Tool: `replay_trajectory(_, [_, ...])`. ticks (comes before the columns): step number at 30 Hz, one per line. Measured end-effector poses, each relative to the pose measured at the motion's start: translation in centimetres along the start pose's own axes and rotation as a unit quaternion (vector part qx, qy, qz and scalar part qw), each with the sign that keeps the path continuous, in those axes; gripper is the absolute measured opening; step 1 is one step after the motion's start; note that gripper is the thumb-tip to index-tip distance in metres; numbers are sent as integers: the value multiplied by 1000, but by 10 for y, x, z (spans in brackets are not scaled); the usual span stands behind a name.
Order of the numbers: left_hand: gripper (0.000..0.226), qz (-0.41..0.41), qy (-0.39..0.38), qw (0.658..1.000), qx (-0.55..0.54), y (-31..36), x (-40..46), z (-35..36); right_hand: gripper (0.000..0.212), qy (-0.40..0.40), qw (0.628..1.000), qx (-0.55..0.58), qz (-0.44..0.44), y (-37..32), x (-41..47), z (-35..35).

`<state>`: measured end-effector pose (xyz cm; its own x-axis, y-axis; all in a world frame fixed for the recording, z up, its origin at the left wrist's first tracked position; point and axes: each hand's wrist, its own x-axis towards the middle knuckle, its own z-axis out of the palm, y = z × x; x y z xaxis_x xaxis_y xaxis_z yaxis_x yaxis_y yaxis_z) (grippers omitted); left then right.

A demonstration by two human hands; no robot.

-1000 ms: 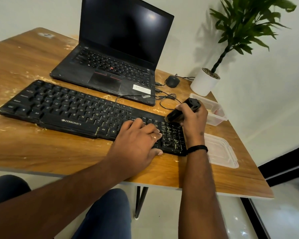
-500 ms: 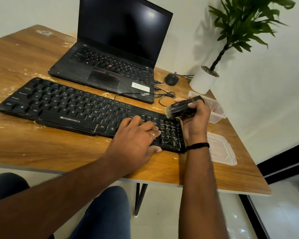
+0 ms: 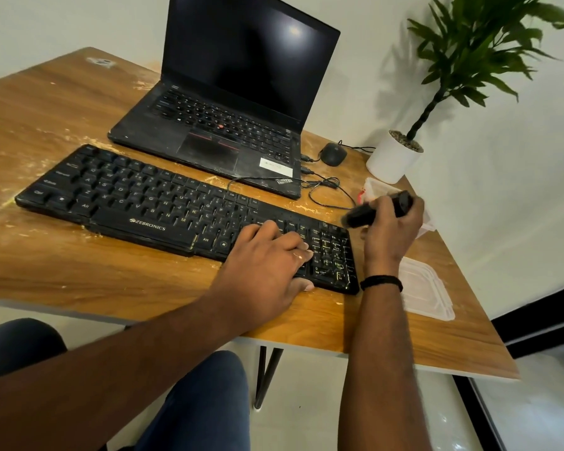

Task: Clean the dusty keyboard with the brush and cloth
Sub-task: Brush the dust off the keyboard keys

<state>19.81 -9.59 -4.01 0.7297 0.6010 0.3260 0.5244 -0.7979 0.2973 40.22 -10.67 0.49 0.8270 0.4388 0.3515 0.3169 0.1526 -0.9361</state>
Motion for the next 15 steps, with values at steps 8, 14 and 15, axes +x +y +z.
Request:
replay_trajectory(8, [59, 2, -4, 1000, -5, 1, 0, -2, 5, -157, 984, 54, 58, -5, -11, -1])
replay_trajectory(14, [59, 0, -5, 1000, -13, 2, 1, -4, 40, -17, 999, -4, 38, 2, -1, -41])
replay_trajectory(15, [59, -1, -6, 1000, -12, 3, 1, -5, 39, -29, 999, -29, 33, 2, -2, -44])
